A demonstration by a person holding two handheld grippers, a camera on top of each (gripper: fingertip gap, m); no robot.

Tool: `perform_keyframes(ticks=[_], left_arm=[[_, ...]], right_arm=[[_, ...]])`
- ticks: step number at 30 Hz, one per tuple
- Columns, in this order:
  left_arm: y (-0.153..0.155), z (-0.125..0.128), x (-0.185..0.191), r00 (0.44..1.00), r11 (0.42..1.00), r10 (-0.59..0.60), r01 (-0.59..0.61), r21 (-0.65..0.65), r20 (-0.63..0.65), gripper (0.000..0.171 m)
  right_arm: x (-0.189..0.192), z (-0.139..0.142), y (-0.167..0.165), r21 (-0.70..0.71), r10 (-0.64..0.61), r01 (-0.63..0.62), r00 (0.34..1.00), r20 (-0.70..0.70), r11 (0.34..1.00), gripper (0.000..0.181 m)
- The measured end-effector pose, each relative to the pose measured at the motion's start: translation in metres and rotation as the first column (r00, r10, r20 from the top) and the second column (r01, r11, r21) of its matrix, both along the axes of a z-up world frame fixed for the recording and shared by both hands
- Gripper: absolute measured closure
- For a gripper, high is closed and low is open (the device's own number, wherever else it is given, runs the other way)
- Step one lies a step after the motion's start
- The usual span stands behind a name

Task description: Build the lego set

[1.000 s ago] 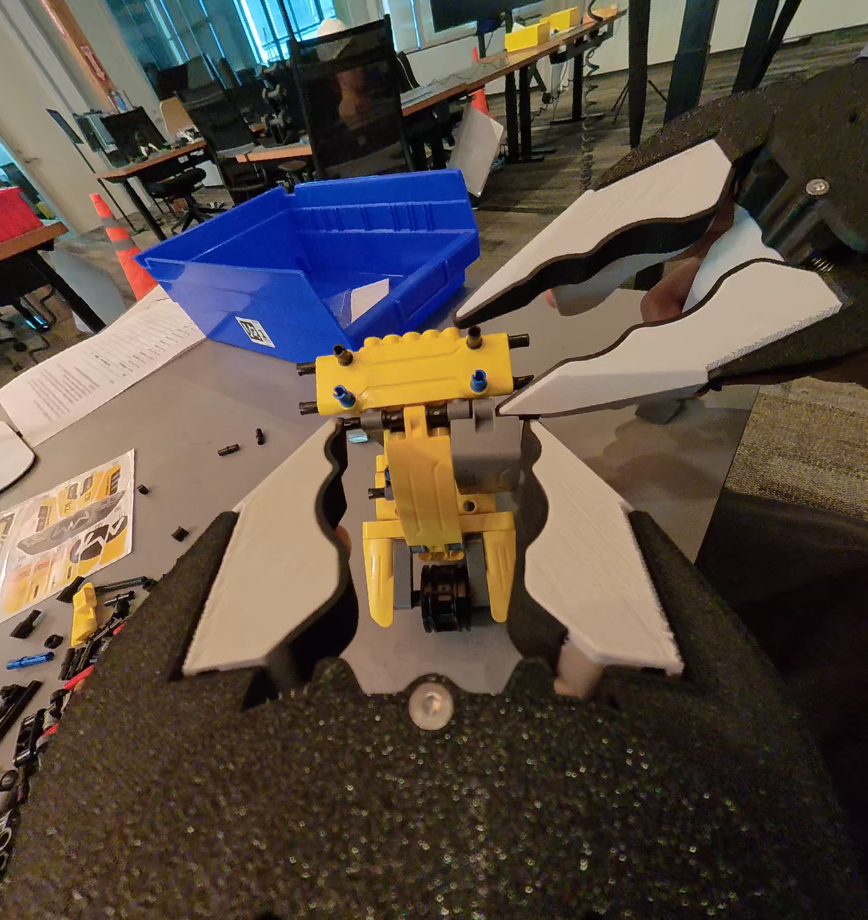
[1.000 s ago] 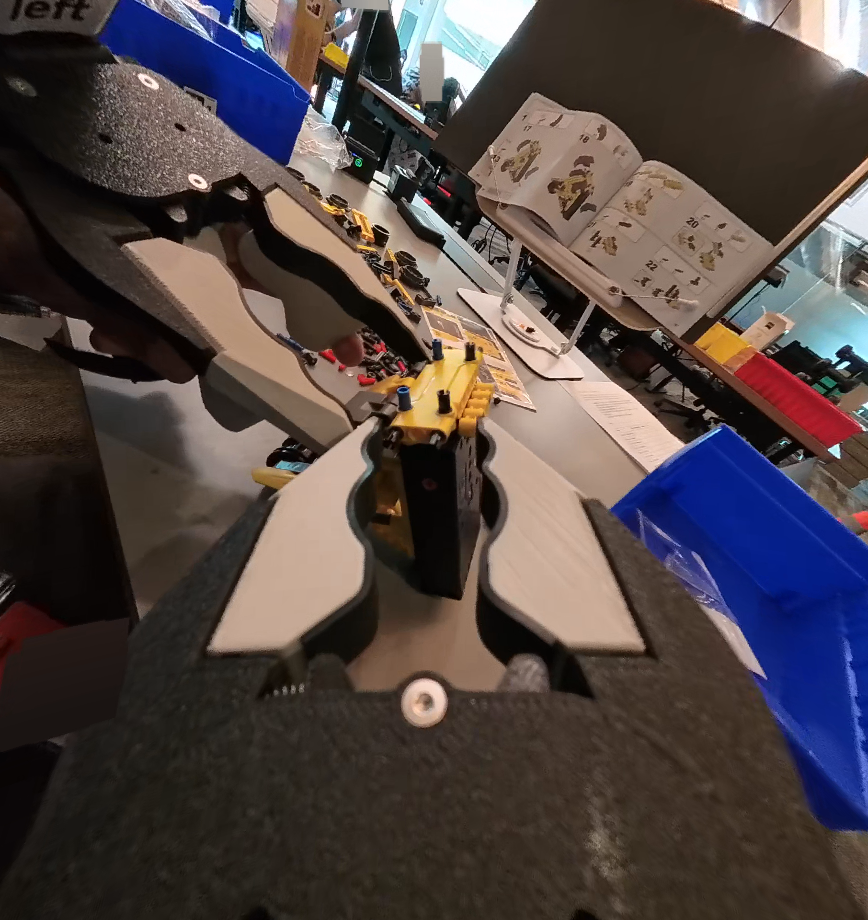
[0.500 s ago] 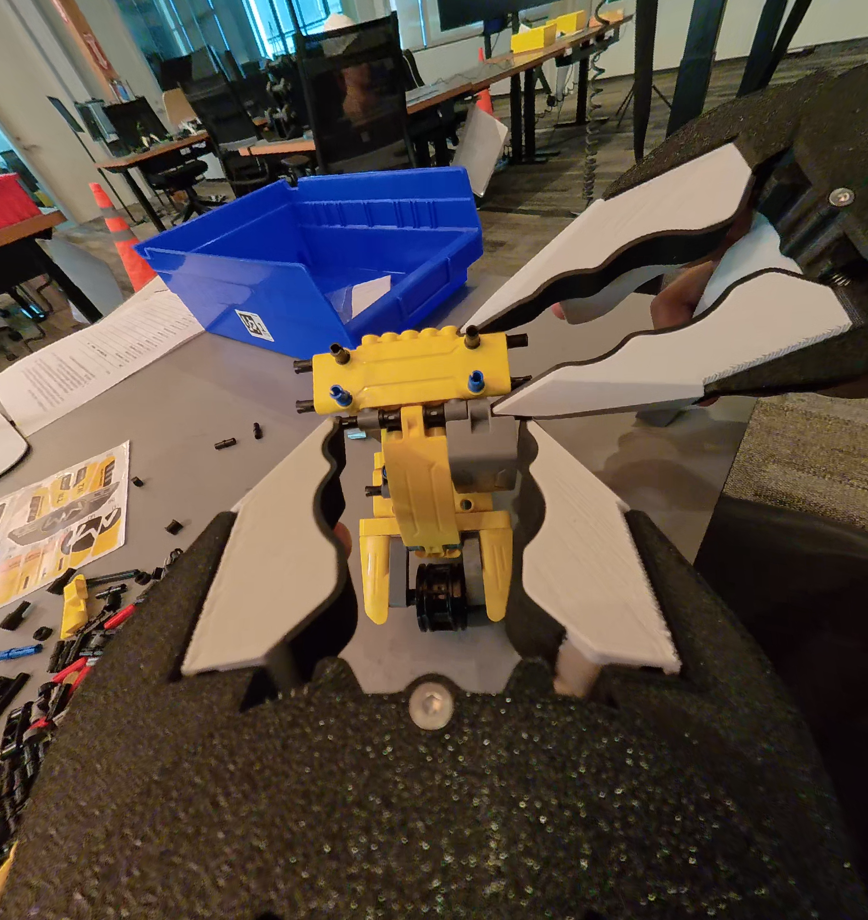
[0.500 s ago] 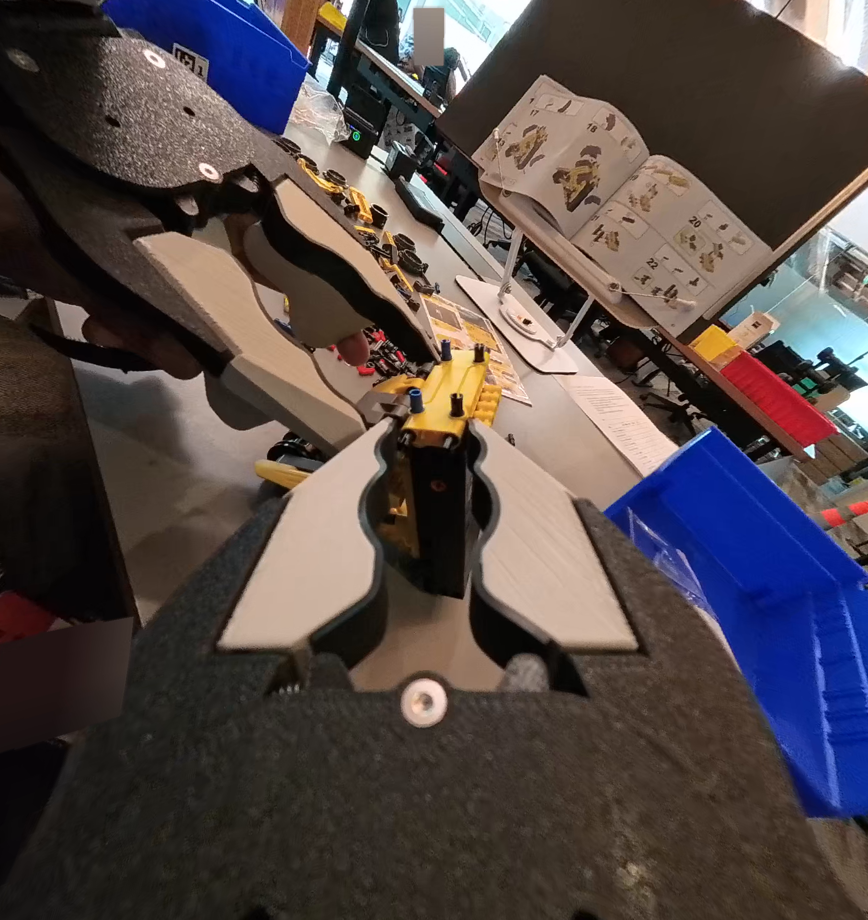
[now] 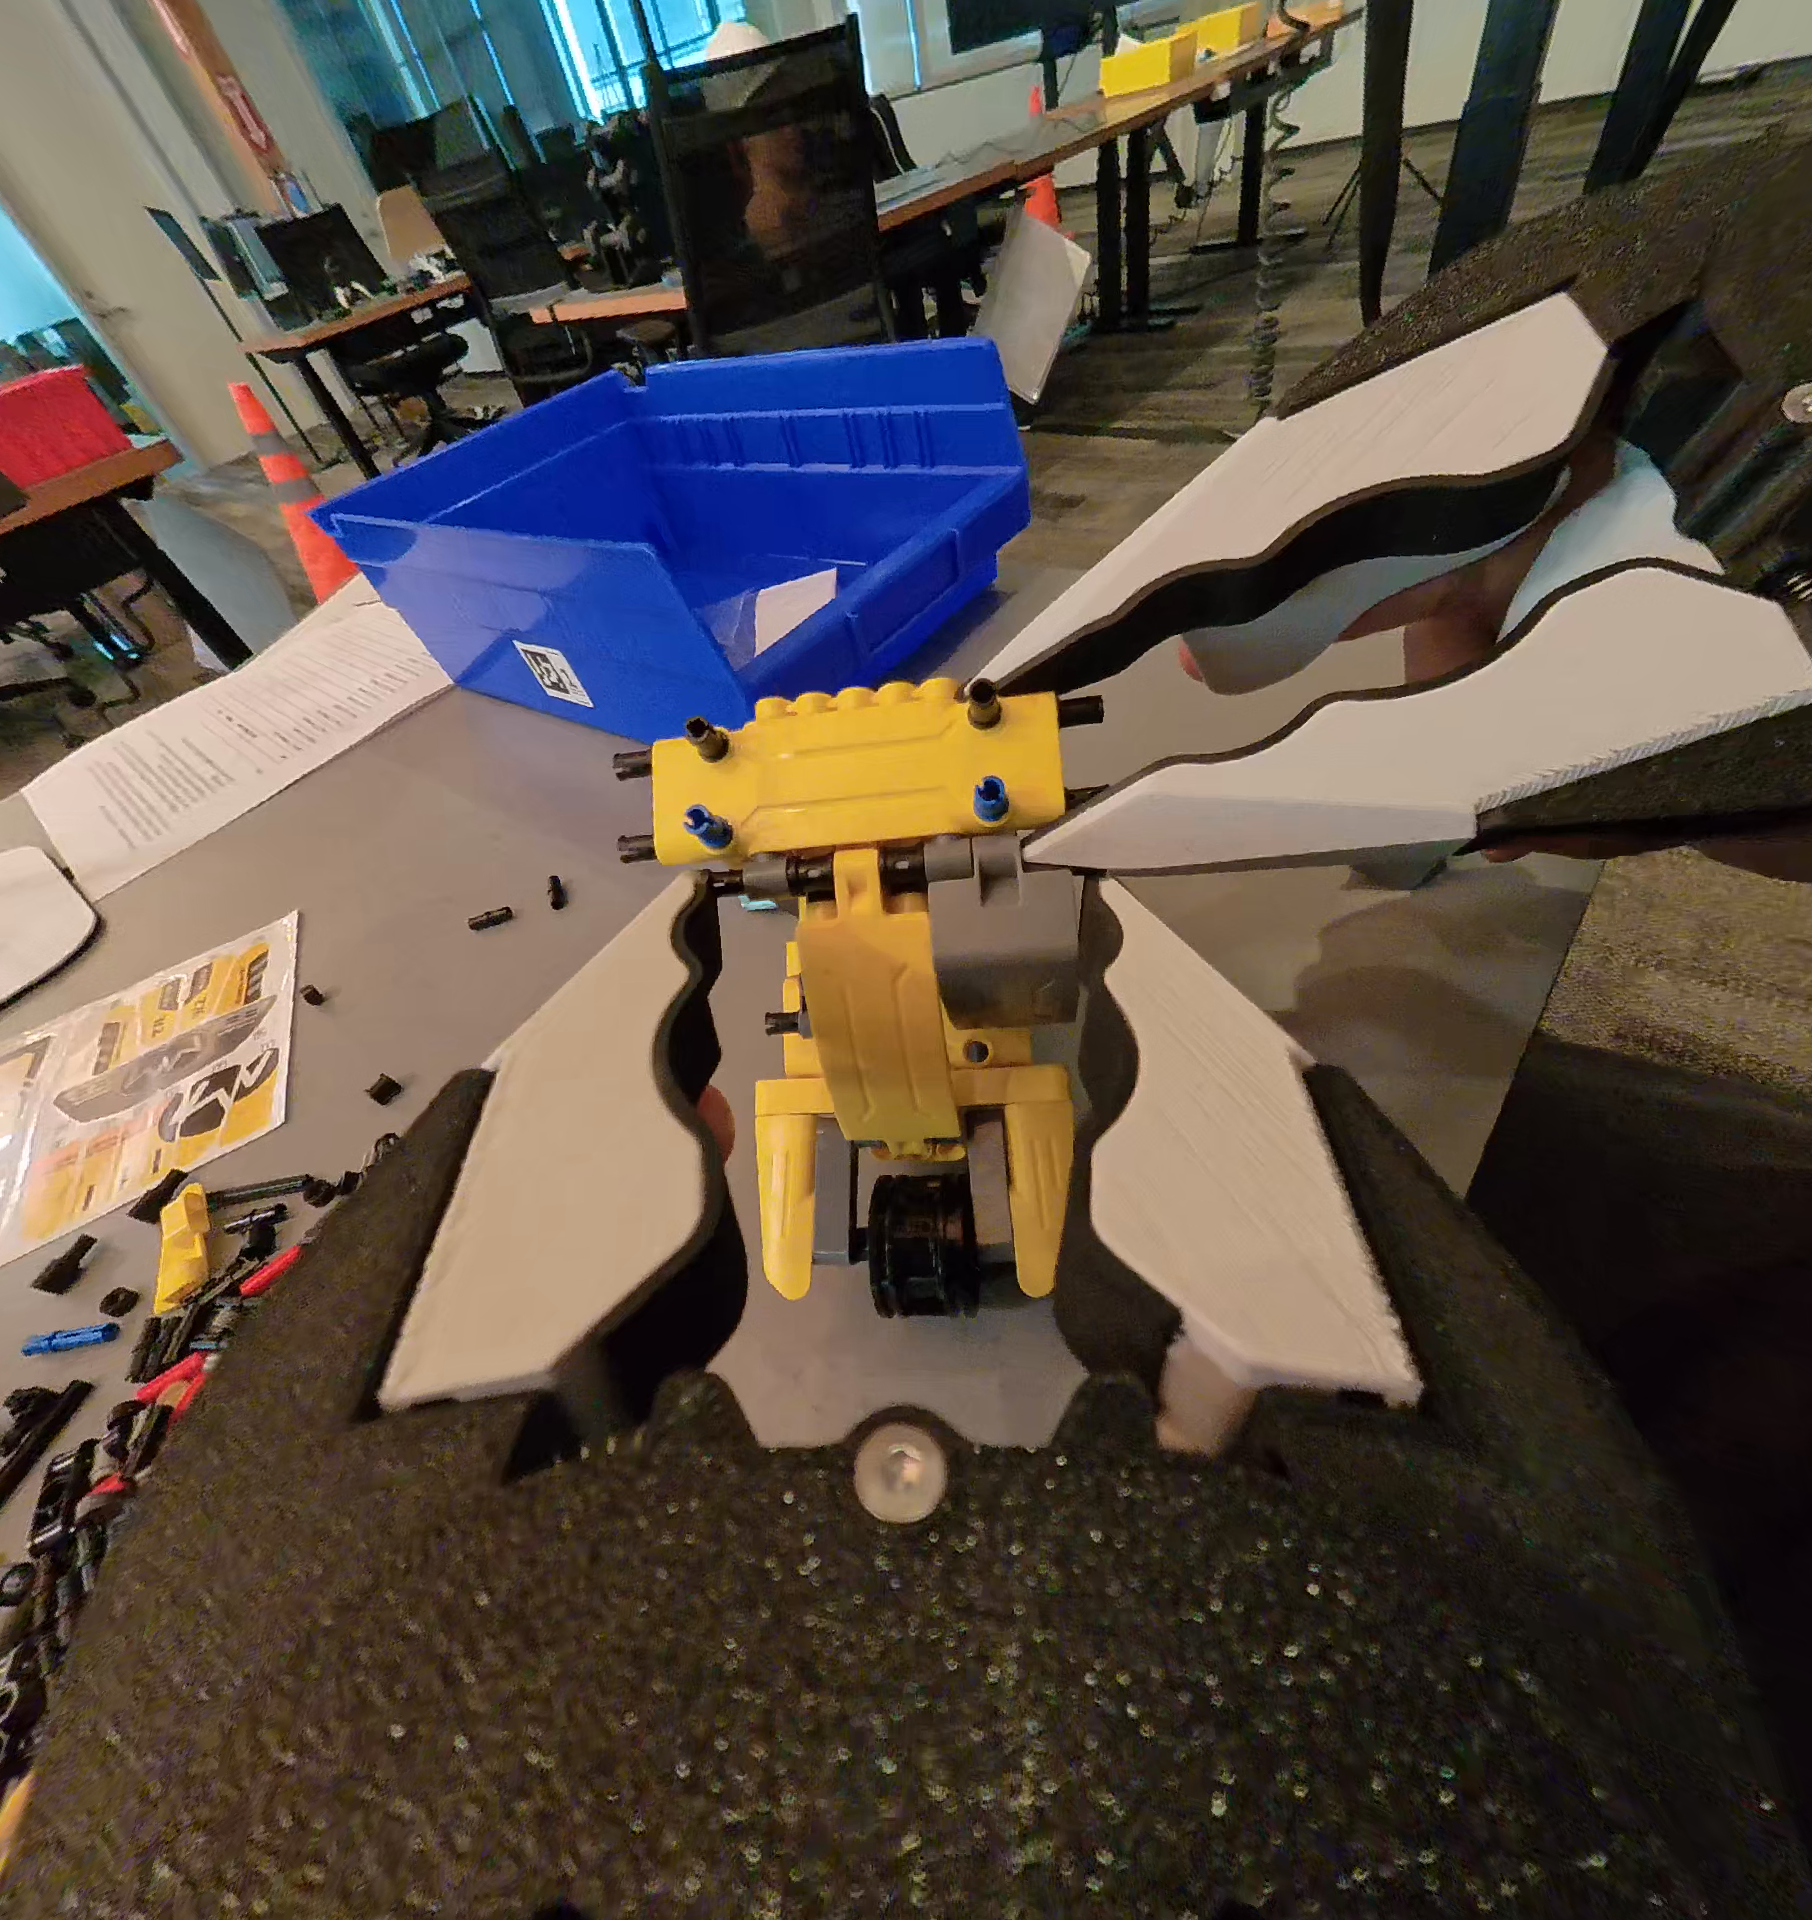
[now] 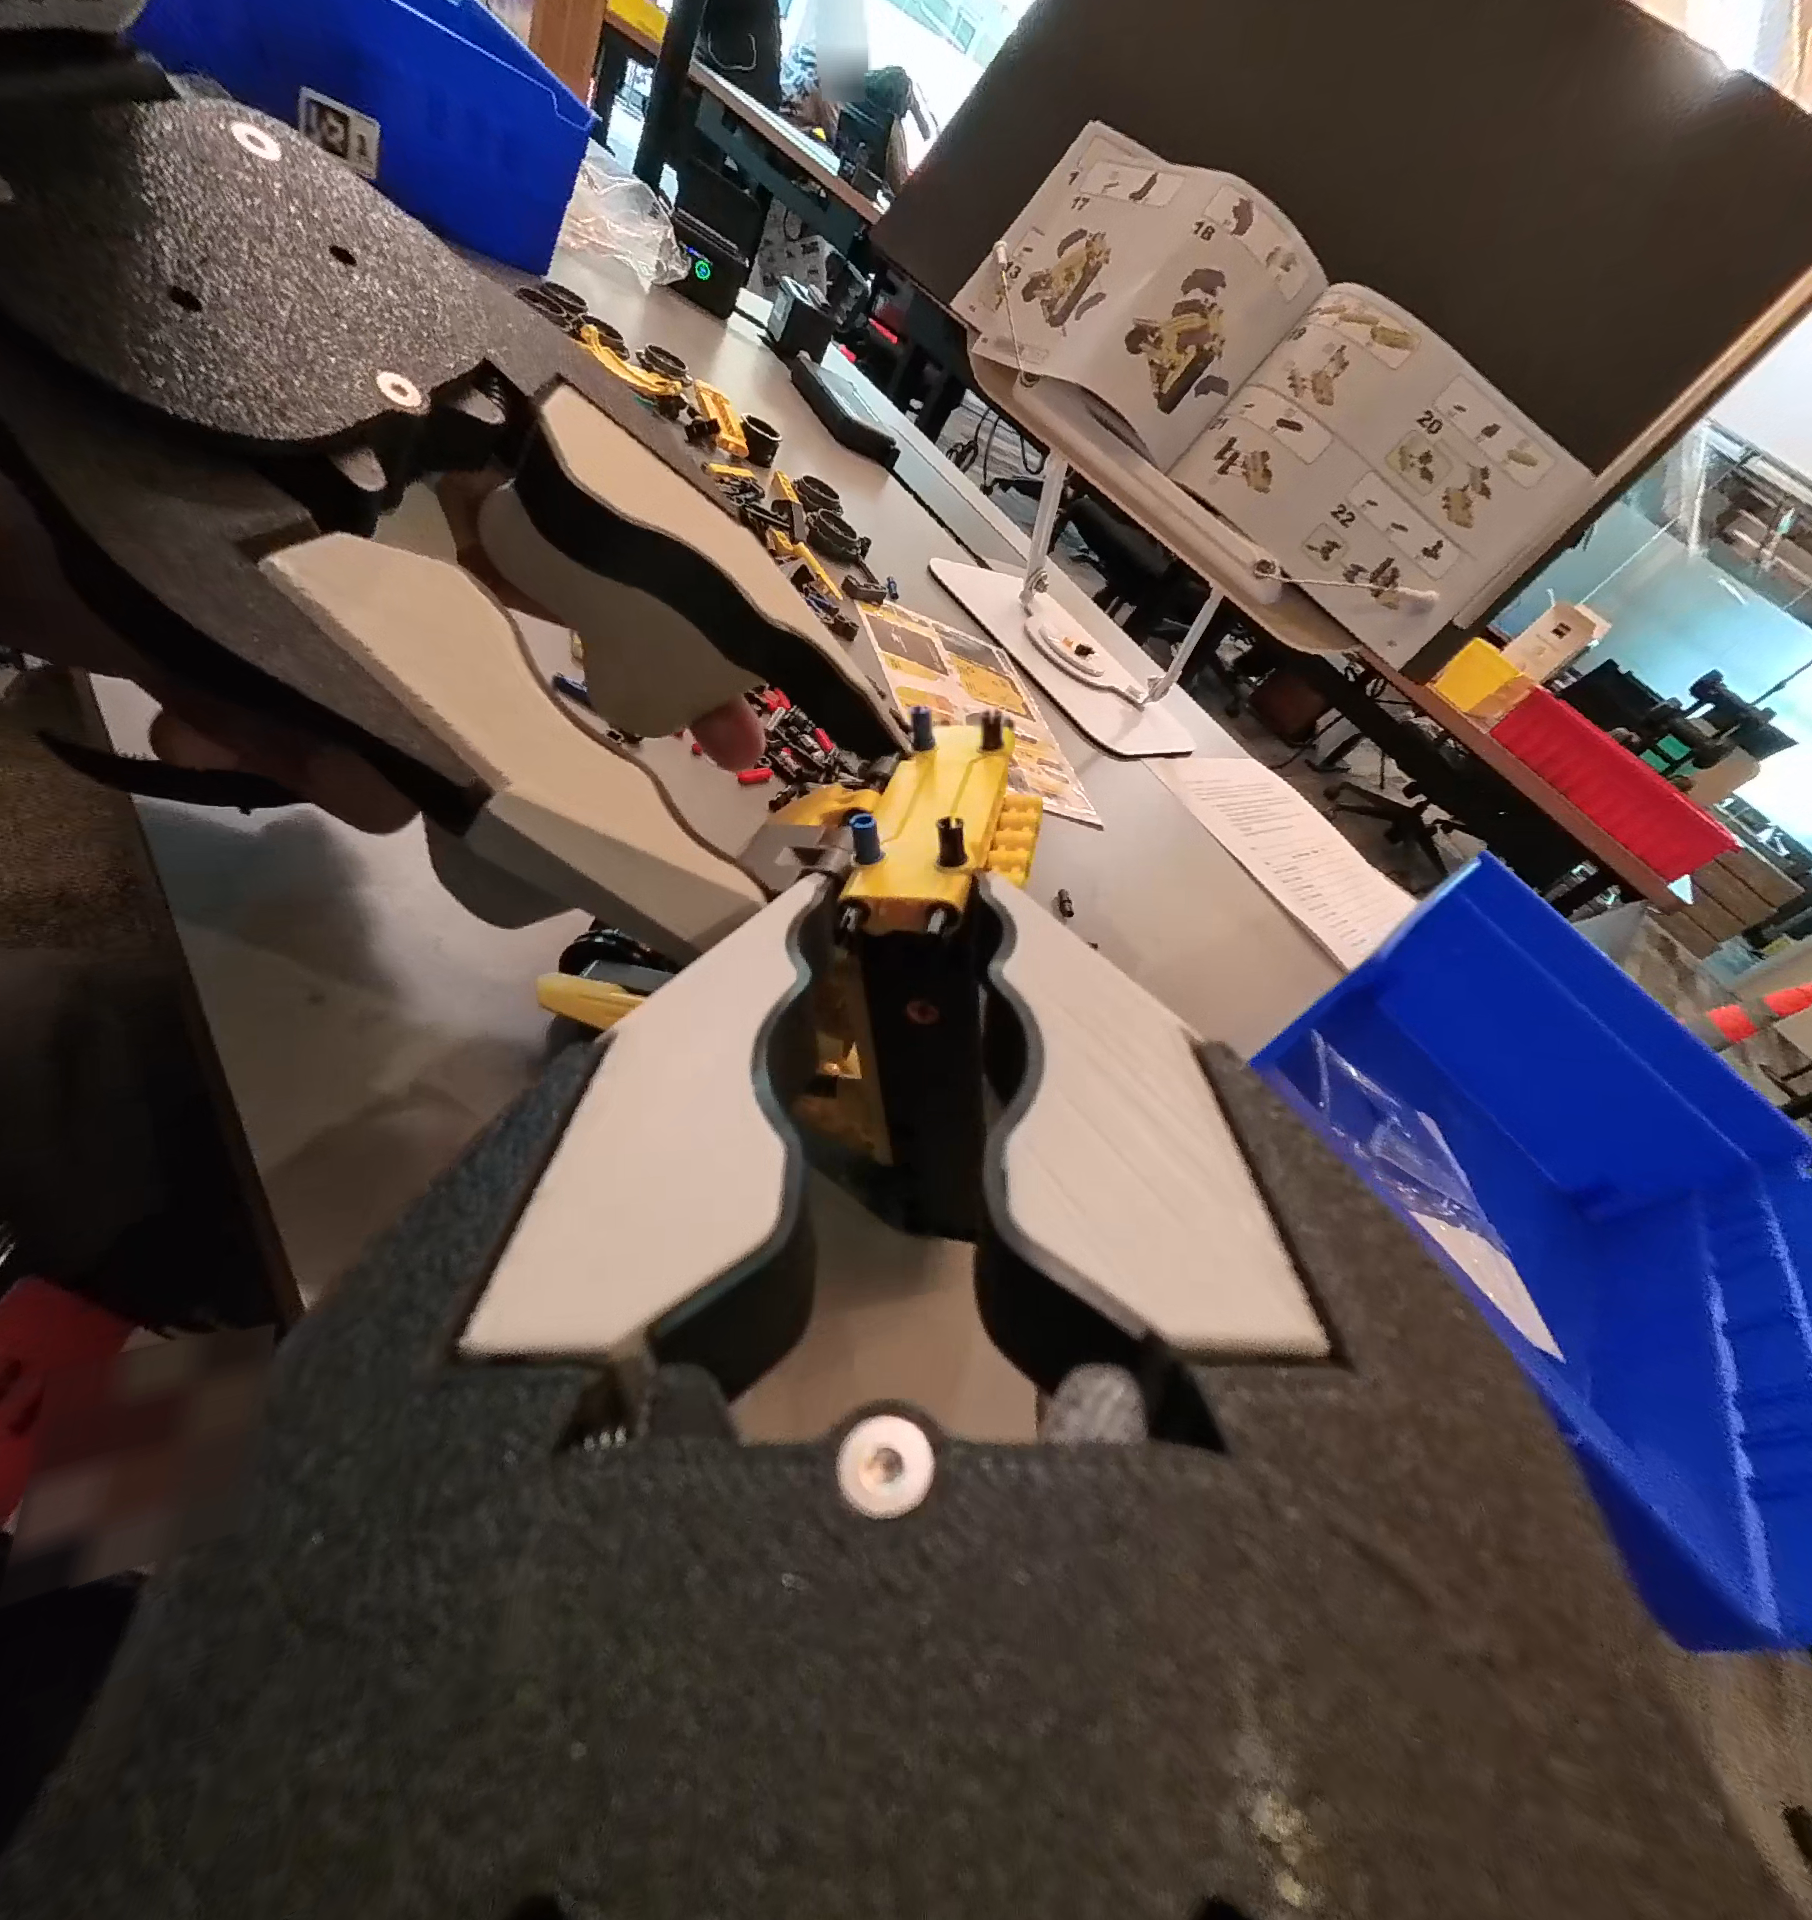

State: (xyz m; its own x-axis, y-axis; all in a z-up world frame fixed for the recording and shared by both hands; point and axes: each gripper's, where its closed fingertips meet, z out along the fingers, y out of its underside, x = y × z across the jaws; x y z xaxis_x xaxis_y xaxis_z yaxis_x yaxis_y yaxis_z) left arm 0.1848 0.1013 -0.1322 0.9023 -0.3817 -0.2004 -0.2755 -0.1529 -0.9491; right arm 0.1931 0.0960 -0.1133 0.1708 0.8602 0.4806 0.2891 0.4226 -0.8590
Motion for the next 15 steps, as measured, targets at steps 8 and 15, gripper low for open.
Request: perform_keyframes(ticks=[8,15], left_arm=[[0.004,0.002,-0.010,1.000,0.999,0.030,-0.030,0.015,-0.003,0.101],[0.002,-0.006,-0.023,0.997,0.998,0.066,-0.066,-0.017,-0.030,0.098]], right_arm=[[-0.005,0.001,0.006,-0.082,0.010,-0.009,1.000,0.009,0.997,0.153],[0.053,0.032,0.049,-0.284,-0.060,0.016,0.987,-0.146,0.959,0.137]])
